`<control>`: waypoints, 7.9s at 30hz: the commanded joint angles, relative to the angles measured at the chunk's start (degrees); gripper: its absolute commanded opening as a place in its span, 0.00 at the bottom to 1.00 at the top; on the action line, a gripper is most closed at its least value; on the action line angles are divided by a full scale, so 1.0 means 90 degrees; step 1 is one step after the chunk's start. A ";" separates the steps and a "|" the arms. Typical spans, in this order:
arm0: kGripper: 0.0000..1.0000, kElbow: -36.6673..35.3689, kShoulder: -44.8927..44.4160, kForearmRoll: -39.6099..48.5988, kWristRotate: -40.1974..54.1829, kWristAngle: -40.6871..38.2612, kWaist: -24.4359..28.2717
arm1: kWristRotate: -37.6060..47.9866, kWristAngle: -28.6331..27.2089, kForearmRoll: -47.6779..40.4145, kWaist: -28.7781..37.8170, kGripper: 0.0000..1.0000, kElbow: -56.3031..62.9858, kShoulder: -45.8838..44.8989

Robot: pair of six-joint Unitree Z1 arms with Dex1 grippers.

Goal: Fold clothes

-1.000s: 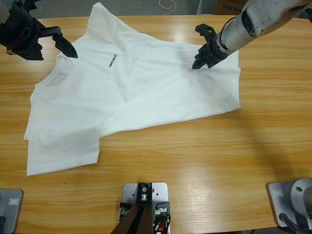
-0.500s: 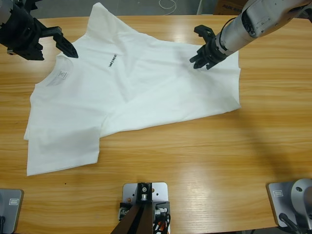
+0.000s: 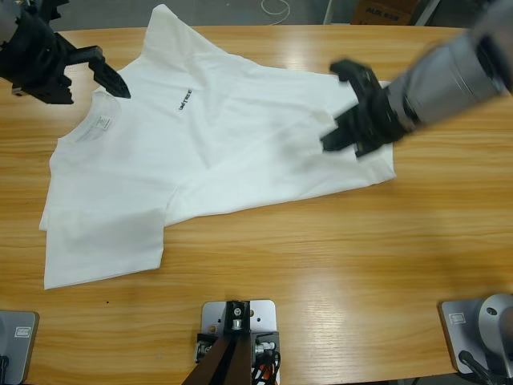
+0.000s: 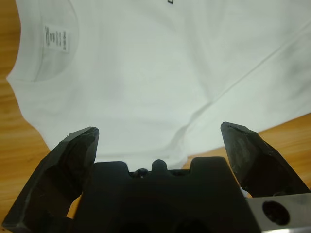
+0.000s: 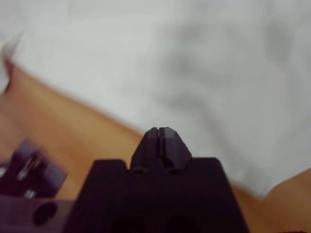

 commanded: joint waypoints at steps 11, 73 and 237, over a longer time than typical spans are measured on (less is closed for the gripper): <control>0.98 0.0883 -0.0478 -0.0126 -0.0304 -0.0051 0.0010 | -0.0795 0.0157 0.0048 -0.1554 1.00 -0.1721 0.2426; 0.91 0.3965 -0.2607 -0.0431 -0.3081 -0.1501 -0.0346 | 0.2214 0.0364 0.2630 0.0462 0.00 0.1314 -0.1514; 0.00 0.6579 -0.3058 -0.4679 -1.0009 0.4812 -0.5137 | 0.1599 -0.0623 0.1542 0.0348 0.00 0.0955 -0.1545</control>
